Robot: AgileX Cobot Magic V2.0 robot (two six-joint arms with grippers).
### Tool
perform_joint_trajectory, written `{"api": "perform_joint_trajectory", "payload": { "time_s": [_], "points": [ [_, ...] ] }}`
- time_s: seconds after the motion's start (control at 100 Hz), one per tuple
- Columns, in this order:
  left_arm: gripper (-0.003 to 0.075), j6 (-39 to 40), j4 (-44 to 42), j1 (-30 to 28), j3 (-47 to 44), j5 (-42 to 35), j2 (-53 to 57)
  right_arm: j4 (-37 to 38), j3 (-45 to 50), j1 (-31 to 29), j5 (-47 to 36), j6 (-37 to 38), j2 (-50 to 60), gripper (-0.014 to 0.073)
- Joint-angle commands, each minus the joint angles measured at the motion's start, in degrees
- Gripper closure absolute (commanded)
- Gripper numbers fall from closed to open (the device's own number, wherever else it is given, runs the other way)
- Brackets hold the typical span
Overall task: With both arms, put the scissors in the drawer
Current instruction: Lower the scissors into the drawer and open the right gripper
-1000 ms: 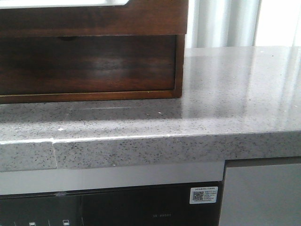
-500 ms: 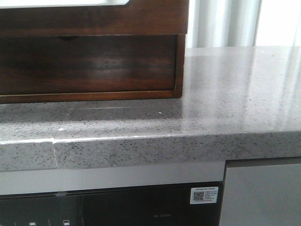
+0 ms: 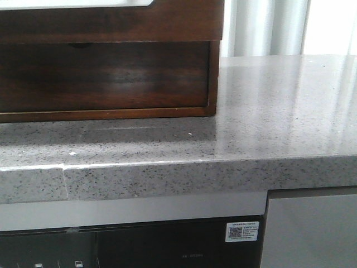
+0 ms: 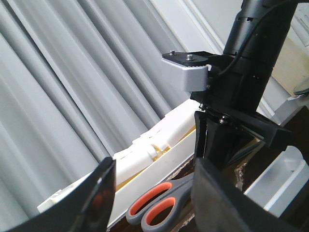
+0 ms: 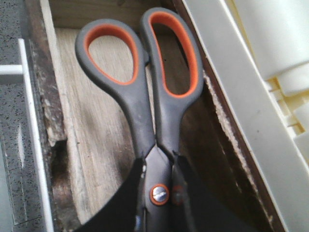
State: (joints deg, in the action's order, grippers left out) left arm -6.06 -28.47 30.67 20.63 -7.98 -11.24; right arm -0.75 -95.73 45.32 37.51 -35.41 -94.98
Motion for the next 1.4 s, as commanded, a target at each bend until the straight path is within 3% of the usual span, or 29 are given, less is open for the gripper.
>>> {"api": "perform_joint_trajectory", "payload": {
  "time_s": [0.0, 0.14, 0.31, 0.43, 0.72, 0.82, 0.91, 0.97, 1.15, 1.27, 1.39],
  "points": [
    [0.0386, 0.6, 1.1, 0.6, 1.5, -3.1, -0.6, 1.6, -1.9, 0.1, -4.6, -0.5, 2.3, 0.0666],
    [0.0386, 0.6, 1.1, 0.6, 1.5, -3.1, -0.6, 2.4, -1.9, 0.1, -3.6, -0.5, 2.3, 0.0641],
    [0.0386, 0.6, 1.1, 0.6, 1.5, -3.1, -0.6, 3.0, -1.9, 0.1, -2.6, -0.5, 2.2, 0.0399],
    [0.0386, 0.6, 1.1, 0.6, 1.5, -3.1, -0.6, 4.0, -1.9, 0.1, -2.6, -0.5, 2.2, 0.0326],
    [0.0386, 0.6, 1.1, 0.6, 1.5, -2.9, -0.6, 4.3, -1.9, 0.1, -2.3, 1.1, 5.2, 0.0335],
    [0.0386, 0.6, 4.2, 0.6, 1.6, -2.9, 0.3, 4.3, -1.9, 0.1, -2.0, 4.3, 8.1, 0.0432],
    [0.0397, 0.6, 9.2, 0.6, 1.6, -2.3, 2.6, 4.3, -1.9, 0.1, -0.3, 6.1, 11.2, 0.0572],
    [0.0452, 0.6, 11.2, 0.6, 1.6, -0.9, 4.5, 4.3, -1.9, 0.1, 1.6, 7.1, 13.3, 0.0669],
    [0.0743, 0.6, 12.5, 0.6, 1.6, 9.2, 12.0, 4.3, -1.8, 0.1, 5.1, 10.5, 18.8, 0.0659],
    [0.0740, 0.6, 18.1, 0.6, 2.0, 16.9, 13.1, 4.3, -1.4, 0.1, 6.1, 12.8, 22.6, 0.0659],
    [0.0740, 0.6, 21.5, 0.6, 1.9, 19.4, 13.3, 3.7, 1.1, 0.1, 5.3, 13.9, 27.2, 0.0659]
  ]
}}
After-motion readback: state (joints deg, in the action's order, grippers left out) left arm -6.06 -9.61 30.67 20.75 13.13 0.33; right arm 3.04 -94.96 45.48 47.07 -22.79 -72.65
